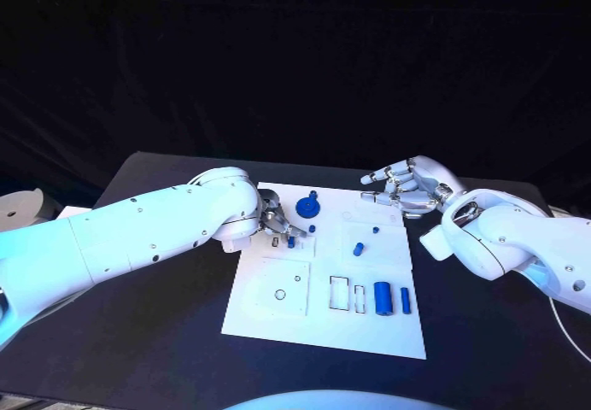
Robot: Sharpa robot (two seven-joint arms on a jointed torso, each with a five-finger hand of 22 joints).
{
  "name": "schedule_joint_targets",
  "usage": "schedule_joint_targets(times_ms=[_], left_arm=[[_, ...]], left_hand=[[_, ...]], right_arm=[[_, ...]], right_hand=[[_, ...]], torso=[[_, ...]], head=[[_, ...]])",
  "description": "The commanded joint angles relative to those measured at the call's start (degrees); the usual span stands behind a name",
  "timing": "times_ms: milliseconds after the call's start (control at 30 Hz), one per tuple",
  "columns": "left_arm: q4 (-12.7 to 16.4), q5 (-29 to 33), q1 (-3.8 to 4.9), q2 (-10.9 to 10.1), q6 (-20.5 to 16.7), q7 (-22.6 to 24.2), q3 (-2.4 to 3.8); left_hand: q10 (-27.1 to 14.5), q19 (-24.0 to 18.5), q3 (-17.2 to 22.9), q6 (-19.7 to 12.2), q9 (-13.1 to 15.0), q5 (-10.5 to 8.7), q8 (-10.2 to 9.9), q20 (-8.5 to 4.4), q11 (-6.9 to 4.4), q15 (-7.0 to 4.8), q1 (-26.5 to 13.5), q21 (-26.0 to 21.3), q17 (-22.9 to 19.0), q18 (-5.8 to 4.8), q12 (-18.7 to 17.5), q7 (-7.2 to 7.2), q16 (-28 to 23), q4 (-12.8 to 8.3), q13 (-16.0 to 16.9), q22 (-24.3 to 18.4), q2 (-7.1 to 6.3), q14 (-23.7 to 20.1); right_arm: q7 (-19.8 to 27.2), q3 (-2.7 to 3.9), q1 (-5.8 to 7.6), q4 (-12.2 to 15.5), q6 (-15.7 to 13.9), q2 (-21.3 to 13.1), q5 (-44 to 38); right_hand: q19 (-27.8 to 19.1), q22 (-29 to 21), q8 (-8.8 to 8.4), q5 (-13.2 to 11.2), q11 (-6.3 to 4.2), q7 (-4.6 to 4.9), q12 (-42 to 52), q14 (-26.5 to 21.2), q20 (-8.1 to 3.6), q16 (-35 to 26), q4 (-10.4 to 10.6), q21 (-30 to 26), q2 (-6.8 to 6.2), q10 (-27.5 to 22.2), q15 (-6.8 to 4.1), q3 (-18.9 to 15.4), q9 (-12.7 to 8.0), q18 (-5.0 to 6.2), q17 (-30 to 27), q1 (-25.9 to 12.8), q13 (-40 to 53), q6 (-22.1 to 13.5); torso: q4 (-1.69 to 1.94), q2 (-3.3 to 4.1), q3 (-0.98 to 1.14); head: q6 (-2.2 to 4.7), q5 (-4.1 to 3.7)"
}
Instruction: Assemble the parts on the task board
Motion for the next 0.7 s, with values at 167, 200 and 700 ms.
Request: schedule_joint_targets(times_ms=[167, 200, 700], left_arm=[[2.0, 1.6, 0.88, -1.0, -0.9, -1.2, 1.23], [2.2, 1.9, 1.12, -1.2, -0.3, -1.3, 1.46], [-10.2, 4.1, 6.90, 1.8, 6.1, 2.2, 1.91]], left_hand=[[0.3, 4.0, -1.1, 0.3, -0.1, -0.34, -0.4, -0.27, 0.13, -0.45, 0.2, -0.2, 15.1, -1.02, -0.1, 0.06, 0.2, -0.1, -0.2, 11.2, 0.70, 6.1], [0.2, 4.0, -1.4, 0.3, -0.1, -0.31, -0.4, -0.26, 0.15, -0.44, 0.4, -0.4, 15.1, -0.97, -0.3, 0.08, 0.2, -0.1, -0.4, 11.1, 0.81, 6.1], [-9.4, 0.3, -5.2, -7.9, -4.3, 0.84, -6.8, 2.15, 3.69, 2.40, 8.8, -8.3, 15.1, 1.14, -13.0, 4.22, 0.2, -0.1, -15.1, 3.9, 2.80, 6.1]], right_arm=[[0.1, 0.00, -0.06, -0.1, 0.5, 0.1, -0.3], [0.1, 0.00, -0.06, -0.2, 0.5, 0.1, -0.3], [0.1, -0.02, -0.07, -0.6, 0.1, 0.3, -0.3]], right_hand=[[0.0, 0.0, -0.09, 0.3, -0.01, 0.16, -0.2, 3.0, -0.18, -0.3, 0.0, -0.3, -0.04, -0.2, 0.22, -0.2, 0.0, 0.82, 3.0, -0.5, 0.0, -0.3], [0.0, 0.0, -0.09, 0.3, -0.01, 0.16, -0.2, 3.0, -0.18, -0.3, 0.0, -0.3, -0.04, -0.2, 0.22, -0.2, 0.0, 0.82, 3.0, -0.5, 0.0, -0.3], [0.0, -0.1, -0.09, 0.3, -0.01, 0.16, -0.2, 3.0, -0.18, -0.4, 0.0, -0.3, -0.05, -0.2, 0.22, -0.3, 0.0, 0.82, 3.0, -0.5, -0.1, -0.3]], torso=[[-0.07, 0.05, 0.03], [-0.12, 0.07, 0.03], [0.19, 0.08, 0.08]], head=[[0.31, 0.08], [0.39, 0.02], [1.04, 0.02]])
